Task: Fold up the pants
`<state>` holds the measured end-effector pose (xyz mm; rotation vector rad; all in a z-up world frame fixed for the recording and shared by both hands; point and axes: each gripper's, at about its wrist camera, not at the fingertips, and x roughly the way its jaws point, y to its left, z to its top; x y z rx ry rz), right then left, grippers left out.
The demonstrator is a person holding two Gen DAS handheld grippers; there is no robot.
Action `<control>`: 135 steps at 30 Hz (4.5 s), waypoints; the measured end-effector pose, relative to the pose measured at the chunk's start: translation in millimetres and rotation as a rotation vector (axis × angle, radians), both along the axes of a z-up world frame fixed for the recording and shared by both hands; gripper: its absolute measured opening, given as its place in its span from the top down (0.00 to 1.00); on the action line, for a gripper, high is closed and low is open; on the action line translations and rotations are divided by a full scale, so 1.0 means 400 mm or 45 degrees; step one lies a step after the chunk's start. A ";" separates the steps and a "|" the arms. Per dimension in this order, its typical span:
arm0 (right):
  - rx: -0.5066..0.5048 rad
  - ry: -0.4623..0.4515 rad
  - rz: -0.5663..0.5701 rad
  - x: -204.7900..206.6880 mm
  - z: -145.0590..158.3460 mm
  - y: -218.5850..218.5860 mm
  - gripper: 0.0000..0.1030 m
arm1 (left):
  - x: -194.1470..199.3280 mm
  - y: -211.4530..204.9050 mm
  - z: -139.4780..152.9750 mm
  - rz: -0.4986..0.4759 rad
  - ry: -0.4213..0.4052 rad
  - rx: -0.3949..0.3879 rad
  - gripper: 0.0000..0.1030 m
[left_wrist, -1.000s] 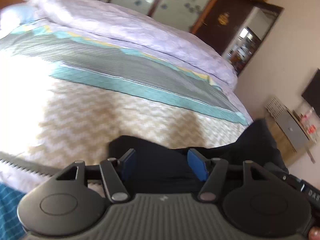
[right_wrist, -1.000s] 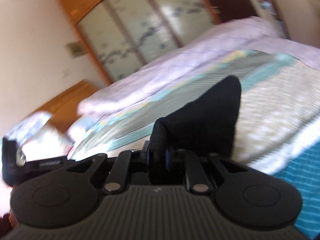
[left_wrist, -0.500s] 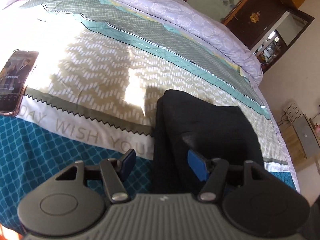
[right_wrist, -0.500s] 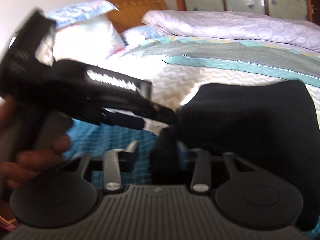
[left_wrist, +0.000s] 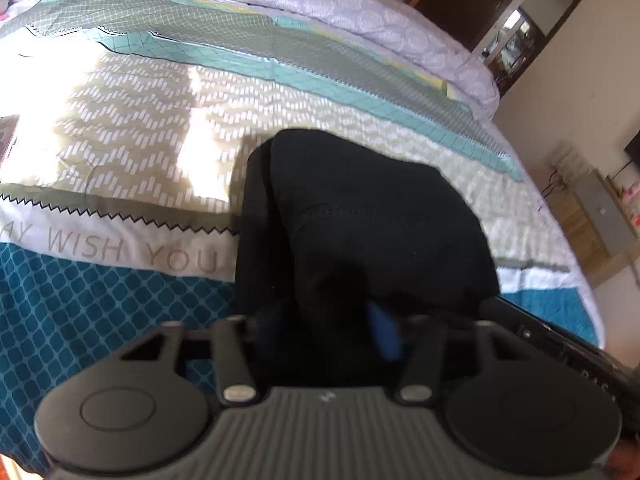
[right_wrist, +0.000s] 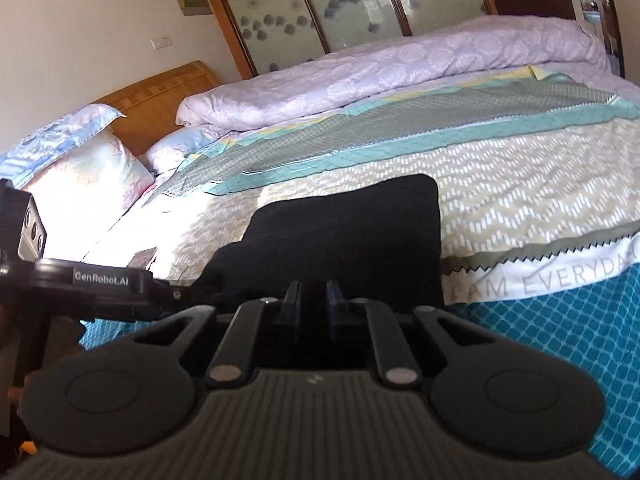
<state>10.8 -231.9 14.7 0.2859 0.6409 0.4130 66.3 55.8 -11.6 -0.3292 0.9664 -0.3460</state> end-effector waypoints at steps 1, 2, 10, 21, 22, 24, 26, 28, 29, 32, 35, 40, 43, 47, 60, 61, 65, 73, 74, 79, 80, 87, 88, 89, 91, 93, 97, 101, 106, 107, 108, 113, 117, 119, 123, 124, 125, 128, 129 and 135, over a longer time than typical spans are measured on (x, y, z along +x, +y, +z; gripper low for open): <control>0.012 0.040 0.008 0.012 -0.016 0.008 0.85 | 0.002 0.000 -0.003 0.003 0.002 0.009 0.83; 0.018 0.086 0.020 0.025 -0.039 0.014 0.85 | 0.005 0.005 -0.001 0.014 -0.003 0.014 0.86; 0.069 0.072 0.081 -0.004 -0.038 0.046 0.83 | -0.029 0.022 0.069 -0.023 -0.141 0.097 0.88; 0.110 0.136 0.025 -0.025 -0.031 0.008 0.78 | -0.059 -0.016 0.048 0.111 -0.123 0.397 0.59; 0.114 0.135 -0.004 -0.036 -0.027 -0.004 0.77 | -0.065 -0.016 0.051 0.125 -0.117 0.408 0.59; 0.116 0.140 -0.048 -0.056 -0.020 -0.023 0.76 | -0.079 -0.014 0.056 0.149 -0.107 0.418 0.59; 0.099 0.142 -0.080 -0.075 -0.016 -0.038 0.72 | -0.096 -0.007 0.059 0.164 -0.104 0.429 0.59; 0.075 0.140 -0.099 -0.095 -0.014 -0.046 0.68 | -0.111 -0.004 0.063 0.177 -0.099 0.436 0.59; 0.066 0.139 -0.107 -0.105 -0.012 -0.048 0.68 | -0.118 -0.003 0.065 0.183 -0.098 0.441 0.59; 0.061 0.153 -0.122 -0.123 -0.013 -0.059 0.67 | -0.138 -0.007 0.074 0.188 -0.094 0.453 0.58; 0.065 0.168 -0.138 -0.133 -0.011 -0.064 0.65 | -0.158 -0.010 0.079 0.181 -0.098 0.460 0.57; 0.062 0.165 -0.151 -0.147 0.000 -0.065 0.58 | -0.196 -0.020 0.090 0.164 -0.114 0.470 0.51; 0.072 0.193 -0.165 -0.157 -0.002 -0.074 0.54 | -0.217 -0.026 0.095 0.155 -0.114 0.465 0.50; 0.094 0.251 -0.190 -0.181 -0.012 -0.079 0.53 | -0.244 -0.034 0.099 0.144 -0.118 0.465 0.49; 0.067 0.312 -0.145 -0.219 -0.023 -0.050 0.52 | -0.293 -0.079 0.097 0.032 -0.127 0.404 0.41; 0.069 0.319 -0.149 -0.219 -0.025 -0.051 0.51 | -0.292 -0.078 0.094 0.034 -0.117 0.400 0.41; 0.079 0.344 -0.166 -0.217 -0.032 -0.049 0.51 | -0.283 -0.072 0.081 0.041 -0.077 0.397 0.41; 0.051 0.358 -0.172 -0.212 -0.042 -0.032 0.45 | -0.277 -0.074 0.059 0.050 -0.044 0.428 0.16; 0.046 0.357 -0.174 -0.210 -0.044 -0.031 0.42 | -0.277 -0.077 0.058 0.042 -0.046 0.435 0.16; 0.042 0.374 -0.199 -0.206 -0.054 -0.035 0.38 | -0.277 -0.079 0.052 0.045 -0.036 0.445 0.13; 0.042 0.376 -0.205 -0.205 -0.056 -0.037 0.35 | -0.279 -0.079 0.052 0.049 -0.037 0.447 0.13; 0.007 0.373 -0.286 -0.210 -0.056 -0.033 0.24 | -0.320 -0.078 0.055 0.103 -0.082 0.417 0.00; -0.001 0.366 -0.292 -0.212 -0.054 -0.029 0.22 | -0.330 -0.080 0.056 0.108 -0.097 0.416 0.00; -0.009 0.359 -0.293 -0.213 -0.053 -0.027 0.22 | -0.340 -0.080 0.058 0.112 -0.110 0.412 0.00; -0.017 0.344 -0.291 -0.216 -0.051 -0.022 0.22 | -0.360 -0.079 0.061 0.122 -0.127 0.396 0.00; -0.019 0.334 -0.289 -0.217 -0.049 -0.021 0.22 | -0.376 -0.074 0.062 0.139 -0.125 0.378 0.00; -0.024 0.333 -0.298 -0.217 -0.050 -0.020 0.22 | -0.388 -0.057 0.054 0.171 -0.076 0.340 0.00; -0.014 0.356 -0.301 -0.215 -0.055 -0.018 0.22 | -0.391 -0.060 0.052 0.162 -0.064 0.349 0.00; -0.031 0.358 -0.255 -0.216 -0.055 -0.002 0.22 | -0.397 -0.098 0.048 0.035 -0.060 0.384 0.00; -0.032 0.357 -0.253 -0.216 -0.055 -0.001 0.22 | -0.399 -0.106 0.050 0.013 -0.073 0.404 0.00; -0.033 0.357 -0.254 -0.216 -0.056 -0.002 0.22 | -0.401 -0.113 0.053 -0.004 -0.089 0.430 0.00; -0.031 0.360 -0.257 -0.215 -0.059 -0.002 0.21 | -0.392 -0.120 0.061 -0.015 -0.148 0.562 0.00; -0.029 0.349 -0.268 -0.216 -0.062 0.001 0.17 | -0.376 -0.094 0.066 0.037 -0.130 0.578 0.00; -0.031 0.344 -0.270 -0.216 -0.061 0.002 0.17 | -0.371 -0.086 0.066 0.053 -0.120 0.583 0.00; -0.031 0.348 -0.275 -0.215 -0.063 0.000 0.17 | -0.368 -0.076 0.062 0.058 -0.113 0.589 0.00; -0.029 0.350 -0.276 -0.215 -0.064 0.000 0.17 | -0.368 -0.076 0.062 0.055 -0.112 0.584 0.00; -0.026 0.352 -0.278 -0.215 -0.064 -0.001 0.17 | -0.369 -0.076 0.062 0.052 -0.111 0.578 0.00; -0.024 0.355 -0.276 -0.215 -0.065 0.001 0.17 | -0.366 -0.075 0.063 0.054 -0.100 0.576 0.00; -0.023 0.356 -0.273 -0.215 -0.065 0.001 0.17 | -0.365 -0.074 0.063 0.057 -0.094 0.567 0.00; -0.021 0.364 -0.273 -0.213 -0.068 0.001 0.17 | -0.364 -0.046 0.070 0.144 -0.092 0.432 0.00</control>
